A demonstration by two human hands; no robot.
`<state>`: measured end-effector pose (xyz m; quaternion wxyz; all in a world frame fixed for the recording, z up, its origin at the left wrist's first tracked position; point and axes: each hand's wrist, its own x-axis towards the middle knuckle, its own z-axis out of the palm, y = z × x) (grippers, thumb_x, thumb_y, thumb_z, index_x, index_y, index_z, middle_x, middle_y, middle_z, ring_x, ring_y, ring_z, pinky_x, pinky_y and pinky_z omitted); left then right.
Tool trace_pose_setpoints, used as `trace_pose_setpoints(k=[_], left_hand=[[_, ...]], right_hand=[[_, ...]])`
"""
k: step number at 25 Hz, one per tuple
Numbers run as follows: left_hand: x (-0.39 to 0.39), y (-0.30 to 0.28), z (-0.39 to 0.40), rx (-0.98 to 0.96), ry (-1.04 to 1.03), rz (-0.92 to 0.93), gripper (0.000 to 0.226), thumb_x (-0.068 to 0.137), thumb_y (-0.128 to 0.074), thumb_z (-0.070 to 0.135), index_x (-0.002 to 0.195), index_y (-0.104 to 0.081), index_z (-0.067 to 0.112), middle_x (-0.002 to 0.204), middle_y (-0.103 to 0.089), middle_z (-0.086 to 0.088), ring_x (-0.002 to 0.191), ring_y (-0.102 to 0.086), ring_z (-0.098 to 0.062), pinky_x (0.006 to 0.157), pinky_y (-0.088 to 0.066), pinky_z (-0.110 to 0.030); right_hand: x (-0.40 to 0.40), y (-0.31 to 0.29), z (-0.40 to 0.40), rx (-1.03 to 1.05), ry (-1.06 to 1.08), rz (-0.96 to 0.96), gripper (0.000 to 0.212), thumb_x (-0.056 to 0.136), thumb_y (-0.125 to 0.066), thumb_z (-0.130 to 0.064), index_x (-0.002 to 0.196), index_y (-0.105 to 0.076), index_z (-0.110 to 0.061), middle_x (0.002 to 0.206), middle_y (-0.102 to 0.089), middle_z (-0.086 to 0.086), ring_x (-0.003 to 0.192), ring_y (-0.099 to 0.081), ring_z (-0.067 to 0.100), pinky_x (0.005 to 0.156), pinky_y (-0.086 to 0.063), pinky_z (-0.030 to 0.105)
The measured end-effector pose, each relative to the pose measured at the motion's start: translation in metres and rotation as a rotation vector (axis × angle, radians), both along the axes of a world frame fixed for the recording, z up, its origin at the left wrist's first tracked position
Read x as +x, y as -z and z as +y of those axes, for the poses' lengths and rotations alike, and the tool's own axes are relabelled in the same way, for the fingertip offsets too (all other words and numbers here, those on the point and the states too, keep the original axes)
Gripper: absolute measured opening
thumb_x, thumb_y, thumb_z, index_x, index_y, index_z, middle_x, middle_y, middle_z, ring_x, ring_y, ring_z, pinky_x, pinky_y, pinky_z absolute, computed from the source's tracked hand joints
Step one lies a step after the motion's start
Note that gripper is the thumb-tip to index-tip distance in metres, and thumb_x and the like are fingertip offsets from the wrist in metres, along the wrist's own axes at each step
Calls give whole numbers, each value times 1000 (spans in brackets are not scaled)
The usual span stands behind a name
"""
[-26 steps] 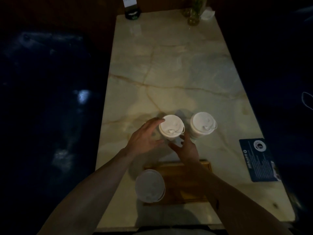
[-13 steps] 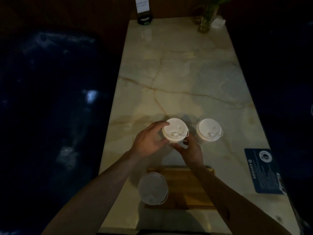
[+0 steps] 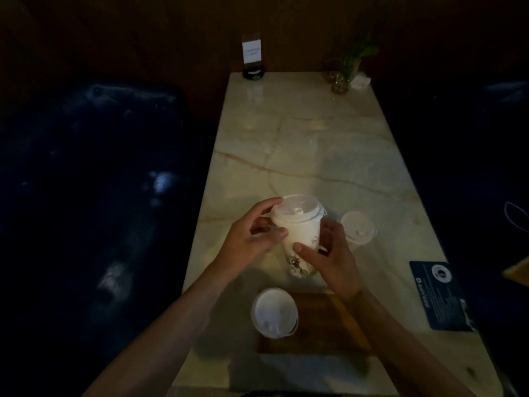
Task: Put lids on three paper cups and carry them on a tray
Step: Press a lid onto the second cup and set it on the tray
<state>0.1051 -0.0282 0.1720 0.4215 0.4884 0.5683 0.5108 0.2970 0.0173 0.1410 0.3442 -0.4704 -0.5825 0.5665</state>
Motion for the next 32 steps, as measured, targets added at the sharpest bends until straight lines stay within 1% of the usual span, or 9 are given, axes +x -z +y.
trace_pose_setpoints(k=[3,7,10,12,14,18,22,26,32], left_hand=[[-4,-17,-28,19,18,-55,54,71,-75,43,123,-59,48,120,-67,15,102,-67,-7,80,-55,-20],[-7,-26,-65,42,-5,8,53,77,-71,44,128,-58,41,130,-56,13,107,-63,-4,82,-53,-18],[-5,-28,-92,159,-63,209,47,84,-69,37,129,-59,33,133,-51,13,119,-56,-8,93,-51,-20],[-3,-30,-106,279,-102,352,40,85,-70,28,125,-64,26,128,-54,9,121,-55,-9,96,-49,-22],[-1,-31,-116,381,-127,433,33,84,-72,21,118,-69,20,120,-57,4,114,-57,-6,96,-48,-20],[3,-34,-133,465,-165,454,27,84,-72,23,111,-72,19,105,-58,7,99,-60,-1,89,-48,-14],[11,-37,-138,530,-200,478,20,85,-74,19,104,-75,16,102,-62,3,94,-64,-7,85,-53,-21],[23,-42,-138,524,-232,512,17,84,-73,25,100,-74,18,100,-62,9,92,-63,-3,83,-52,-18],[46,-52,-134,459,-266,501,12,82,-77,18,93,-75,15,95,-64,6,88,-64,-6,79,-53,-21]], right_hand=[[-5,-28,-28,-33,-39,64,63,72,-82,-9,119,-41,-15,104,-68,-5,87,-70,-4,71,-61,24],[-8,-52,-76,-127,-34,174,71,63,-81,-29,125,-46,-28,110,-71,7,94,-74,18,76,-62,43],[-13,-56,-108,-132,12,155,74,59,-79,-39,126,-50,-31,115,-69,5,94,-73,18,75,-62,38],[-15,-55,-125,-129,41,143,77,60,-80,-41,129,-51,-27,116,-69,7,95,-72,19,79,-61,42],[-14,-52,-137,-136,71,141,79,56,-83,-46,127,-52,-29,113,-70,5,94,-73,18,79,-61,43],[-12,-54,-158,-134,111,139,85,45,-89,-57,119,-55,-32,107,-70,-1,86,-74,12,67,-61,30],[-8,-55,-161,-100,121,102,79,50,-87,-52,120,-55,-31,110,-71,-1,91,-73,16,76,-62,43],[3,-61,-161,-80,106,94,83,47,-87,-54,120,-57,-29,111,-71,1,95,-72,19,81,-61,48],[20,-67,-154,-32,106,62,65,66,-85,-30,125,-59,-23,109,-73,1,94,-72,18,82,-60,48]])
